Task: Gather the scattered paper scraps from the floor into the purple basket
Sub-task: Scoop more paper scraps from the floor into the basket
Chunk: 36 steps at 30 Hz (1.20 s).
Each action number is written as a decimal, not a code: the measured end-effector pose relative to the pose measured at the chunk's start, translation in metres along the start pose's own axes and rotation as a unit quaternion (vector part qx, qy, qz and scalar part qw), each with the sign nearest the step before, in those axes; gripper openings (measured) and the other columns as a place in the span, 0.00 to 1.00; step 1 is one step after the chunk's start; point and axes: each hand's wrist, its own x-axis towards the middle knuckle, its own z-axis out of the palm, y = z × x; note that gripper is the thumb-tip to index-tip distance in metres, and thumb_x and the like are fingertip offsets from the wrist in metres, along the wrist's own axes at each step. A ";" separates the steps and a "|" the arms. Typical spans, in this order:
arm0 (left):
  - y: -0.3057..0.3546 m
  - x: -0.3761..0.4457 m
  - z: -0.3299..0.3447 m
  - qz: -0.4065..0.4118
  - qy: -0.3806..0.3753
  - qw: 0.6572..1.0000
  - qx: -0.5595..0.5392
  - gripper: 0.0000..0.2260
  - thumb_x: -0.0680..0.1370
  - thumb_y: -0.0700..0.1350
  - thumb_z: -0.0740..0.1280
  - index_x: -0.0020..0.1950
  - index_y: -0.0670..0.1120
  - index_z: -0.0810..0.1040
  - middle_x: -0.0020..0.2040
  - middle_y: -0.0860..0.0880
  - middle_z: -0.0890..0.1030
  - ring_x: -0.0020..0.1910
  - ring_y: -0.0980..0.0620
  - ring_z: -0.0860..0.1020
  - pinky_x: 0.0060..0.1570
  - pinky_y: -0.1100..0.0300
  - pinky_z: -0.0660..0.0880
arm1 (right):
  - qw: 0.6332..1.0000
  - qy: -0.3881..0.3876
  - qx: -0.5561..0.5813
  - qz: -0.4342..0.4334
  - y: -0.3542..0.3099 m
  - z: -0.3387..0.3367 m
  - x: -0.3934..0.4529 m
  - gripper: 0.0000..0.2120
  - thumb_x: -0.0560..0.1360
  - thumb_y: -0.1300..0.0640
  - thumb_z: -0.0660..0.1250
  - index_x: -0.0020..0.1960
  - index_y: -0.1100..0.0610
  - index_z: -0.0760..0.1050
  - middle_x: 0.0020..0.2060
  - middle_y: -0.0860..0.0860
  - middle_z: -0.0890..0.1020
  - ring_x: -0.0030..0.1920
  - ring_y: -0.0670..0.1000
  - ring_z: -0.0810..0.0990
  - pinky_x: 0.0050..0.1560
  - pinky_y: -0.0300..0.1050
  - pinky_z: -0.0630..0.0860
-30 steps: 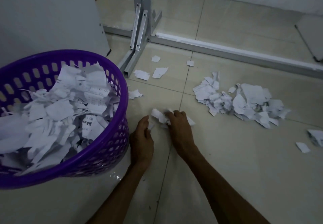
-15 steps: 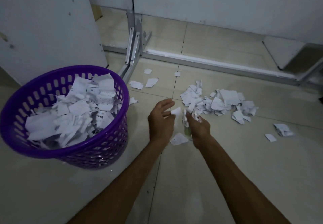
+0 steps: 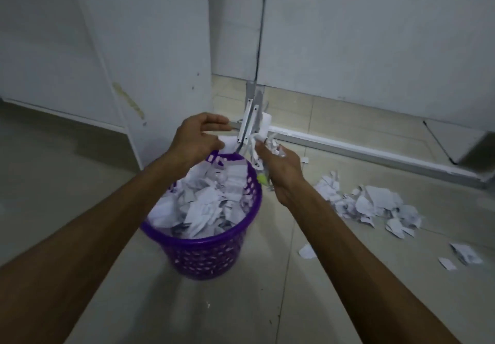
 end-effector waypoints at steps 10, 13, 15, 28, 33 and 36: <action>-0.070 -0.022 -0.080 -0.067 -0.031 0.990 0.120 0.18 0.72 0.28 0.67 0.52 0.49 0.80 0.51 0.48 0.83 0.54 0.48 0.81 0.55 0.54 0.78 | 0.924 -0.069 -0.326 -0.189 0.059 0.084 -0.016 0.22 0.71 0.55 0.76 0.64 0.52 0.77 0.49 0.39 0.78 0.45 0.36 0.75 0.44 0.24 0.69; -0.075 -0.025 -0.089 -0.062 -0.021 0.990 0.126 0.19 0.77 0.30 0.60 0.61 0.45 0.79 0.58 0.45 0.82 0.56 0.48 0.80 0.56 0.49 0.79 | 0.879 -0.084 -0.413 -0.222 0.059 0.082 -0.016 0.29 0.67 0.49 0.79 0.65 0.51 0.75 0.60 0.47 0.78 0.55 0.43 0.71 0.54 0.33 0.66; -0.075 -0.029 -0.090 -0.043 -0.014 0.991 0.129 0.18 0.77 0.30 0.58 0.61 0.45 0.79 0.57 0.45 0.82 0.55 0.48 0.80 0.56 0.50 0.79 | 0.852 -0.101 -0.452 -0.244 0.055 0.075 -0.016 0.31 0.65 0.41 0.78 0.65 0.47 0.75 0.63 0.46 0.76 0.57 0.40 0.68 0.54 0.32 0.63; -0.097 -0.040 -0.102 -0.065 0.099 0.978 0.171 0.17 0.81 0.46 0.64 0.69 0.46 0.73 0.66 0.43 0.75 0.59 0.46 0.76 0.50 0.55 0.76 | 0.813 -0.082 -0.482 -0.317 0.036 0.051 -0.003 0.20 0.76 0.37 0.65 0.65 0.41 0.75 0.70 0.46 0.72 0.68 0.49 0.71 0.69 0.54 0.65; -0.104 -0.047 -0.093 -0.173 0.042 0.983 0.040 0.21 0.84 0.55 0.48 0.60 0.46 0.76 0.49 0.48 0.82 0.44 0.52 0.80 0.38 0.62 0.71 | 0.705 -0.286 -0.621 -0.191 0.071 0.067 0.000 0.30 0.78 0.32 0.49 0.78 0.37 0.50 0.80 0.51 0.46 0.79 0.57 0.46 0.73 0.69 0.42; -0.109 -0.048 -0.088 -0.185 0.053 0.981 0.013 0.24 0.84 0.57 0.45 0.61 0.45 0.75 0.50 0.44 0.82 0.48 0.48 0.80 0.43 0.59 0.74 | 0.622 -0.336 -0.694 -0.139 0.097 0.072 0.009 0.29 0.80 0.33 0.44 0.78 0.36 0.40 0.79 0.52 0.37 0.79 0.59 0.39 0.72 0.69 0.36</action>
